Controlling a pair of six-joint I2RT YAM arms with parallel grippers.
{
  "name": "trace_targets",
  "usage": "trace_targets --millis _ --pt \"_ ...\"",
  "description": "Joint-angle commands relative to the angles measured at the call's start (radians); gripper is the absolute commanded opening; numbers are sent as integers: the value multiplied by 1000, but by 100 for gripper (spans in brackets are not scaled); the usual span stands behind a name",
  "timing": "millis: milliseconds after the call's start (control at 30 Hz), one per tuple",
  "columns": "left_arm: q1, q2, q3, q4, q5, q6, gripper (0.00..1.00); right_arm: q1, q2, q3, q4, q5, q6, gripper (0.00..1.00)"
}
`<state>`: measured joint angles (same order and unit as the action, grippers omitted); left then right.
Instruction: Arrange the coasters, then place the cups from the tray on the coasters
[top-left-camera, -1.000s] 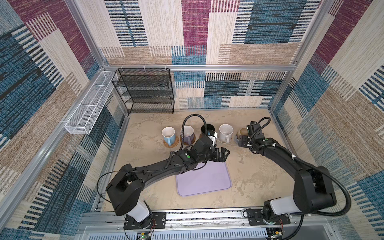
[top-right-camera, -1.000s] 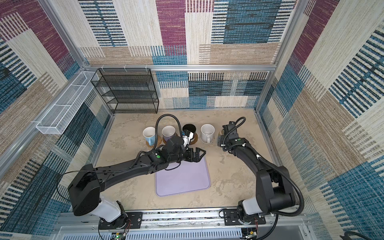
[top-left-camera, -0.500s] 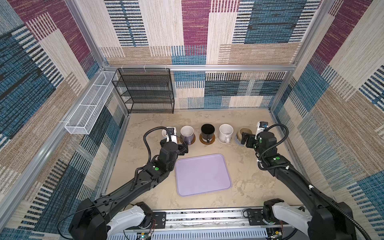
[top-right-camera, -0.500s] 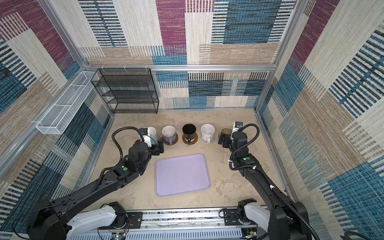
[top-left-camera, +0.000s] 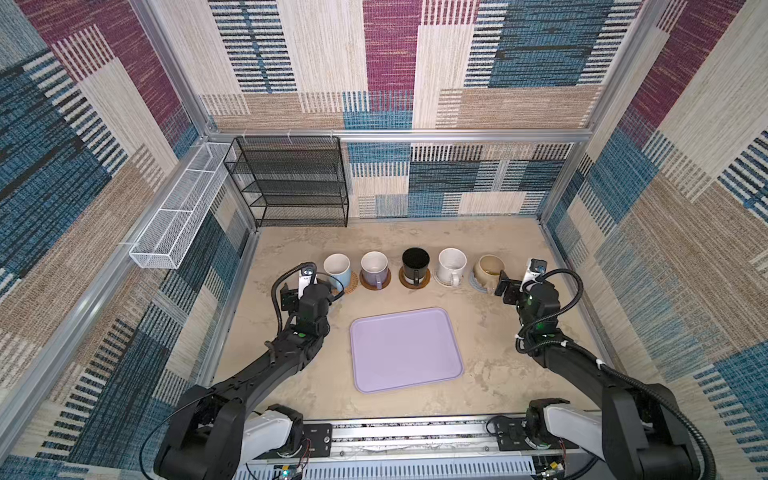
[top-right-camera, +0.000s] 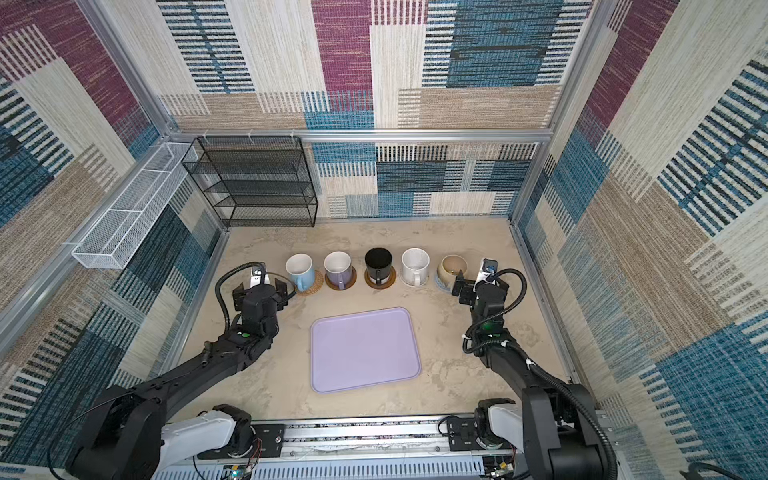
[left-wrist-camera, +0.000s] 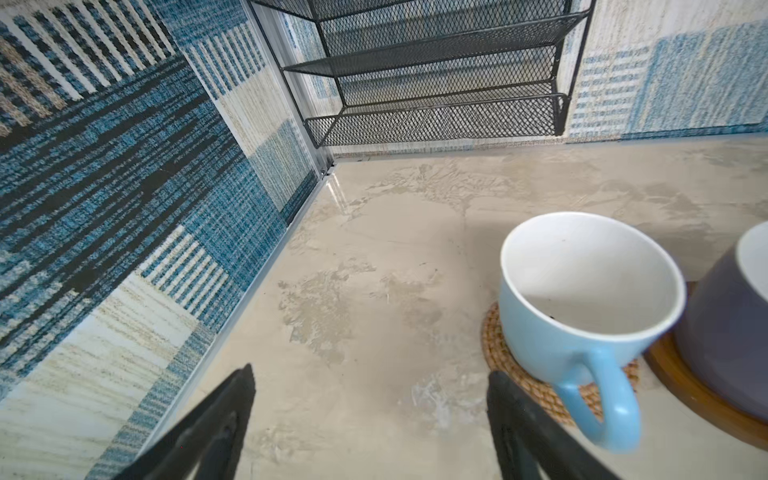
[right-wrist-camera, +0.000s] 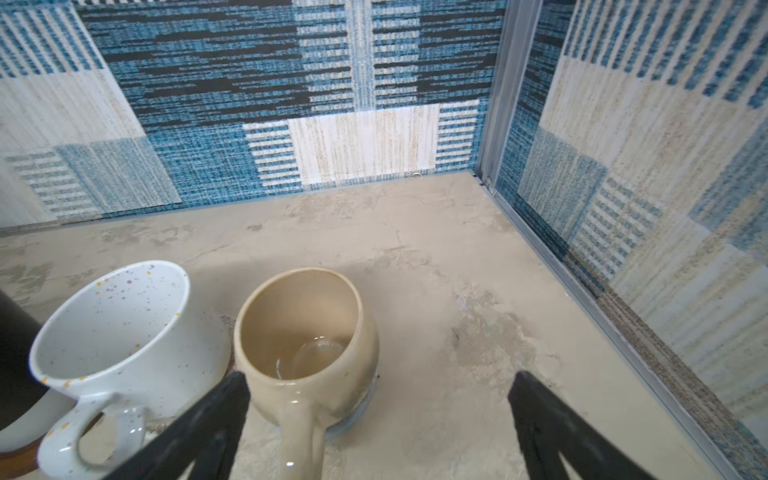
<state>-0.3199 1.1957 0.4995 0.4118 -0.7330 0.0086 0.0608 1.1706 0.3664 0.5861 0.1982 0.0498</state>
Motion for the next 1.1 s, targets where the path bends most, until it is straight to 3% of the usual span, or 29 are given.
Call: trace_targets --millis 0,133,200,300,500,600,733,800,833,900,967,1067 --pt "82 38 -26 149 109 40 92 -2 36 -31 209 -32 -14 99" --pt "146 138 -70 326 195 64 94 -3 86 -70 311 -17 -39 99" --pt "169 142 -40 236 225 29 96 -3 130 -84 366 -4 -45 99" --pt "198 132 -50 237 276 12 97 -3 197 -108 464 -57 -68 96" --pt "299 219 -148 426 398 -73 97 -4 259 -135 585 -63 -96 99" --pt "301 260 -123 423 441 -60 98 -4 327 -136 653 -77 -102 99" --pt "313 304 -85 376 528 -45 98 -24 325 -124 616 -104 -83 99" --pt "320 352 -89 446 559 -30 98 -52 337 -116 609 -124 -51 100" --pt "324 323 -69 357 574 -44 98 -60 337 -120 613 -138 -47 100" --pt "326 349 -86 439 569 -34 98 -61 350 -133 646 -152 -52 100" --pt "326 332 -69 368 573 -41 99 -61 373 -158 714 -154 -55 100" --pt "325 344 -82 418 569 -35 99 -61 368 -159 706 -154 -53 100"
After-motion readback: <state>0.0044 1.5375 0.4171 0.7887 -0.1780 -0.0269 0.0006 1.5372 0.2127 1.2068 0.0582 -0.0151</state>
